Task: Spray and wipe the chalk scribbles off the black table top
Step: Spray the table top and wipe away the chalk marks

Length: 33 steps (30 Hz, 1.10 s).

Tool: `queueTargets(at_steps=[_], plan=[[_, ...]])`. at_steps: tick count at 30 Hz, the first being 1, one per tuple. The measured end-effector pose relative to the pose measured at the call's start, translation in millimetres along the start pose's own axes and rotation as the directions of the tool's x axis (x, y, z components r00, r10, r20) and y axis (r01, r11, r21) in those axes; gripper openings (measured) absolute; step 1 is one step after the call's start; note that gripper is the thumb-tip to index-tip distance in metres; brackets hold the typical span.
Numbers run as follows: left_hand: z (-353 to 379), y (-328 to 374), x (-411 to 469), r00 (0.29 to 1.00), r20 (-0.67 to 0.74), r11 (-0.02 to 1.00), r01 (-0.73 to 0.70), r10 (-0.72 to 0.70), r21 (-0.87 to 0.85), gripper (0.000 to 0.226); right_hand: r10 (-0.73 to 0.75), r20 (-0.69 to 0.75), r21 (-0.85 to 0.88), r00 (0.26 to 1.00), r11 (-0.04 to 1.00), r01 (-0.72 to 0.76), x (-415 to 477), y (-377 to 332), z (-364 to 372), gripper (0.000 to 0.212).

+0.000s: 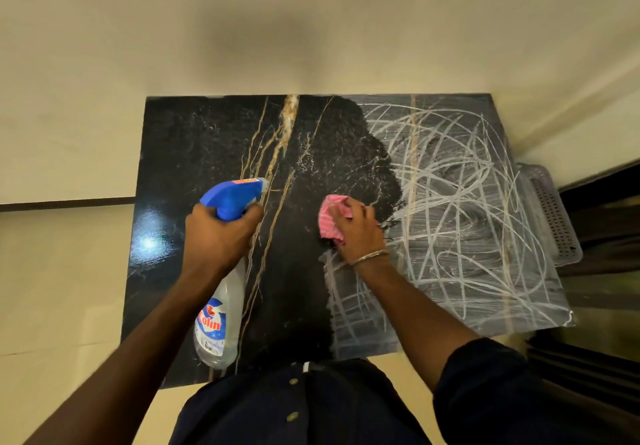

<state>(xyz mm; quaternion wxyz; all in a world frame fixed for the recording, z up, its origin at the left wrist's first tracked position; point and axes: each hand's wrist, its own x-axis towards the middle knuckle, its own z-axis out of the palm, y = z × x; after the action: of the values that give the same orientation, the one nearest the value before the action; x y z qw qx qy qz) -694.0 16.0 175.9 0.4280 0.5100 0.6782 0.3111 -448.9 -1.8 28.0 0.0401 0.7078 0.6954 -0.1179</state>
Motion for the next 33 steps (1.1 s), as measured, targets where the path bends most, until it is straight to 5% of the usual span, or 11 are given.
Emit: queueTargets(at_steps=[3, 7, 16, 25, 33], plan=[[-4.7, -2.3, 3.3, 0.999, 0.023, 1.0, -0.023, 0.023, -0.022, 0.015, 0.296, -0.055, 0.061, 0.954, 0.954, -0.292, -6.4, 32.3, -5.1, 0.064], [-10.0, -5.9, 3.4, 0.998, 0.044, 0.999, -0.038, 0.039, -0.022, 0.011, 0.419, -0.085, 0.058, 0.904, 0.908, -0.415, -5.2, 9.9, -5.7, 0.065], [-15.6, -13.8, 1.5, 0.99, 0.109, 0.996, -0.09, 0.092, -0.023, 0.01, 0.009, -0.013, 0.025, 1.0, 1.0, -0.009, -25.2, -78.2, 18.8, 0.072], [-19.4, -23.6, -5.1, 0.983, 0.143, 0.993, -0.119, 0.118, -0.004, 0.01, 0.409, -0.079, 0.085, 0.909, 0.911, -0.403, -28.9, 5.5, 5.9, 0.063], [-8.6, -26.6, -14.2, 0.979, 0.17, 0.993, -0.115, 0.114, -0.002, 0.009, 0.11, -0.08, 0.058, 0.991, 0.993, -0.105, -58.9, -78.5, 29.7, 0.074]])
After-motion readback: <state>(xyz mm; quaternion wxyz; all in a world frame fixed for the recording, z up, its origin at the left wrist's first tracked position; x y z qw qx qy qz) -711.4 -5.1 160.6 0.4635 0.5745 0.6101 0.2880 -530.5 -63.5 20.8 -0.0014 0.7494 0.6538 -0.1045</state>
